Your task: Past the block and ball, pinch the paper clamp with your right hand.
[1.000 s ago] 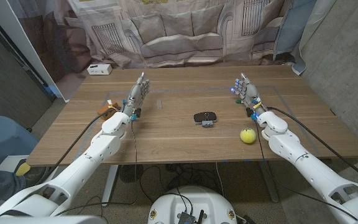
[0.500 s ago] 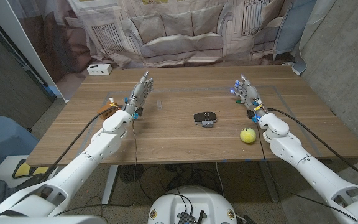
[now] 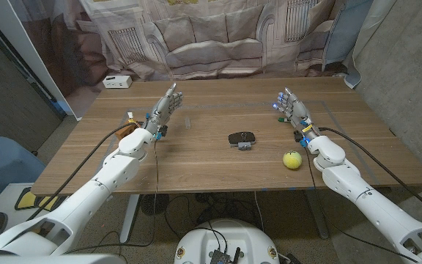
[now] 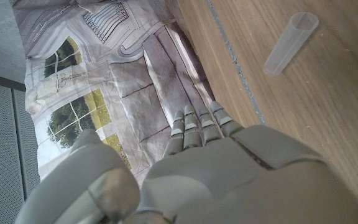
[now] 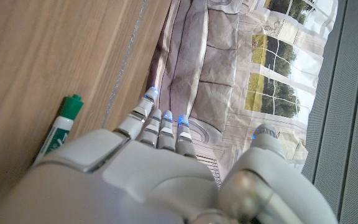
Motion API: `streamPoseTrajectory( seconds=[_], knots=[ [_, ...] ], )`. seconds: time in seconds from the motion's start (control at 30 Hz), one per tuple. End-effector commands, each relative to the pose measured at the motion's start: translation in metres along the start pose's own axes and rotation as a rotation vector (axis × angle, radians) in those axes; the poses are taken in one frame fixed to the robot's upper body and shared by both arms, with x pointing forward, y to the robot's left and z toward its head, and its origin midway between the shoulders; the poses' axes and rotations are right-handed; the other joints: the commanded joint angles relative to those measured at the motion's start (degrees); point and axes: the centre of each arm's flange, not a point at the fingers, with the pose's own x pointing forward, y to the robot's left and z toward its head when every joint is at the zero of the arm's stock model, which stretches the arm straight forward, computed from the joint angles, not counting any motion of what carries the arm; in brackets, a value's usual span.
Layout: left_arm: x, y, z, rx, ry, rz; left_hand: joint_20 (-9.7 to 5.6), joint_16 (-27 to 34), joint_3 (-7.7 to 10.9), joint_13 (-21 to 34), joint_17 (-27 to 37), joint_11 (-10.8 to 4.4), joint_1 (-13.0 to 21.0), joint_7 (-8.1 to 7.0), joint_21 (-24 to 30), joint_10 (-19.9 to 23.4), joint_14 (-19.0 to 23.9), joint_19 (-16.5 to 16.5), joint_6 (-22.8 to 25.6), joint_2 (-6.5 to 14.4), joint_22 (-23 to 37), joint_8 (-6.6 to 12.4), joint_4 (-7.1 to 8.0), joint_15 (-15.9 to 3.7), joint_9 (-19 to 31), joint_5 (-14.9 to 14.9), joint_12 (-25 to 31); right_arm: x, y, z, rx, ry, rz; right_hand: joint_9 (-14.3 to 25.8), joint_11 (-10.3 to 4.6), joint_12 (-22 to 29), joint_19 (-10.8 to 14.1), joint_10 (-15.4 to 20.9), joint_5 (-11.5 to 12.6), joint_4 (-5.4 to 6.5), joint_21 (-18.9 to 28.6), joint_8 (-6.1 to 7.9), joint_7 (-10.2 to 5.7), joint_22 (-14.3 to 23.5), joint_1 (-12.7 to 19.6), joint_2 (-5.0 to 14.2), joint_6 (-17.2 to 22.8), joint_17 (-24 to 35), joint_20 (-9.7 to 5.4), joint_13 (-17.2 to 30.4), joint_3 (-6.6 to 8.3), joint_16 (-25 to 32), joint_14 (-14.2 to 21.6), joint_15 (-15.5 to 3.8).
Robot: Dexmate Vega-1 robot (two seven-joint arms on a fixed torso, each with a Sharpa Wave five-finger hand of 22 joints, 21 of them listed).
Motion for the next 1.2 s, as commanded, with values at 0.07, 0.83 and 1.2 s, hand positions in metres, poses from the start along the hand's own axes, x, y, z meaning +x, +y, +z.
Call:
streamPoseTrajectory(
  seconds=[0.07,0.83,1.2],
  knots=[
    [0.002,-0.007,-0.002,-0.051,-0.054,-0.031,0.27,0.2,-0.05,0.0,0.3,-0.20,0.6,-0.31,-0.3,1.5,1.4,1.4,1.6,-0.1,0.2,0.40,-0.59,-0.26,0.3,-0.1,0.5,-0.013,-0.008,0.015,-0.057,-0.046,0.077,0.1,0.00,0.1,0.5,0.9,0.1,-0.13,-0.3,0.21,-0.06,0.1,0.9,0.06,0.5,0.1,-0.26,0.1,0.52,-0.2,0.3,-0.29],
    [-0.027,-0.007,0.025,0.035,-0.077,-0.007,0.68,0.0,-0.02,-0.1,0.3,-0.19,0.8,-0.16,-1.0,3.0,3.1,2.7,3.6,0.1,0.2,0.36,-0.89,-0.44,0.3,-0.2,0.6,-0.047,0.026,0.038,-0.240,-0.067,0.045,0.1,-0.17,-0.1,0.2,1.5,0.0,-0.65,-1.1,0.33,-0.48,0.1,2.0,0.40,1.6,-0.1,-0.47,0.2,0.95,-0.9,-0.1,-0.67],
    [-0.042,0.006,0.020,0.011,-0.099,-0.003,0.74,-0.2,0.21,-0.2,0.3,-0.14,1.1,-0.17,-1.4,3.4,3.3,2.7,3.8,0.6,0.2,0.21,-1.03,-0.54,0.3,-0.2,0.6,-0.052,0.057,0.055,-0.325,-0.118,0.057,0.0,-0.50,-0.2,0.2,1.7,-0.1,-0.88,-1.4,0.23,-0.53,0.1,2.6,0.49,1.6,-0.2,-0.60,0.2,1.14,-1.1,-0.2,-0.84]
  ],
)
